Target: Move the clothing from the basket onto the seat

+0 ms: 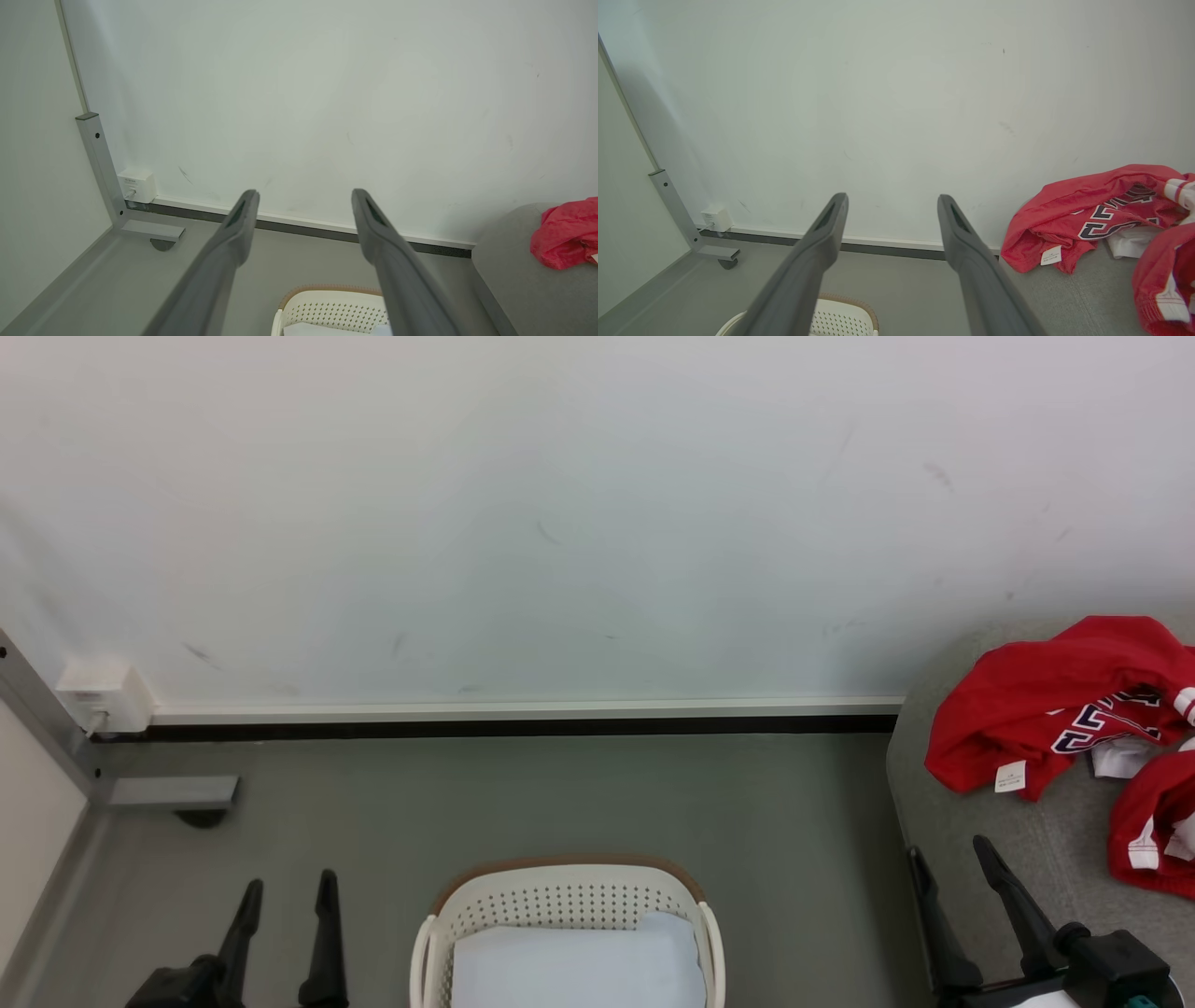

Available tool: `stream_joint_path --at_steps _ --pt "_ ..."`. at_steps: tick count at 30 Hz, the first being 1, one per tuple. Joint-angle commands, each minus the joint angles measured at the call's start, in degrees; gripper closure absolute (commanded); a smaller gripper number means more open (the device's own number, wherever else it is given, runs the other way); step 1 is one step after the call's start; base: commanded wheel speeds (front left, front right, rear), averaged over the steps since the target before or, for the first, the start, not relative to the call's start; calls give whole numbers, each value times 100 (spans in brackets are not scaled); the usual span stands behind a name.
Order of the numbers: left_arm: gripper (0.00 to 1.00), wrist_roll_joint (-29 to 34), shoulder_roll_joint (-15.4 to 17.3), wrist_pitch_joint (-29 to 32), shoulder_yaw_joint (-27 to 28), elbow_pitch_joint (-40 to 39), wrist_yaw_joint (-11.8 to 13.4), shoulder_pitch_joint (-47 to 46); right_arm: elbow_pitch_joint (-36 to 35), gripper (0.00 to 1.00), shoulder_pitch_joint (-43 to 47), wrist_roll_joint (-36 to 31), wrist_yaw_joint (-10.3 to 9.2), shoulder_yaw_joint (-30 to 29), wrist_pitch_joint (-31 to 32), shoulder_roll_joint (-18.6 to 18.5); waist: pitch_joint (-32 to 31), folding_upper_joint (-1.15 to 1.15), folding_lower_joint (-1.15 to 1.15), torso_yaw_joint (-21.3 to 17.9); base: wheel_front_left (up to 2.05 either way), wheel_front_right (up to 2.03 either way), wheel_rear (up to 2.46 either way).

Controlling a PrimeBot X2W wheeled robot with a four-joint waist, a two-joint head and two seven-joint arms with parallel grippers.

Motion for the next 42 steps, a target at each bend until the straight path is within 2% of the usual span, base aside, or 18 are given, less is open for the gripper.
stream_joint_path --at_steps 1,16,17,21,30,42 --pt "0 82 -17 -1 53 11 -30 -34 37 0 -65 -2 -13 -18 -16 -38 -6 0 0 -7 0 0 0" --pt "0 215 -64 -1 201 73 -167 -60 59 0 -94 33 -14 -15 -16 -60 -35 0 0 -40 0 0 0" --pt "100 114 -81 2 182 61 -158 -28 46 100 -38 29 0 -8 2 -13 -36 0 0 -41 0 0 0" --pt "100 10 -106 63 219 197 -161 -36 117 100 34 136 1 -3 30 24 -34 0 0 -39 0 0 0" --pt "100 -1122 -100 386 256 207 -206 -135 109 100 -15 1159 0 -208 303 58 -19 0 0 -18 0 0 0" --pt "100 -2221 -95 622 229 158 -251 -182 100 100 -66 2126 -1 -409 566 97 -1 0 0 4 0 0 0"
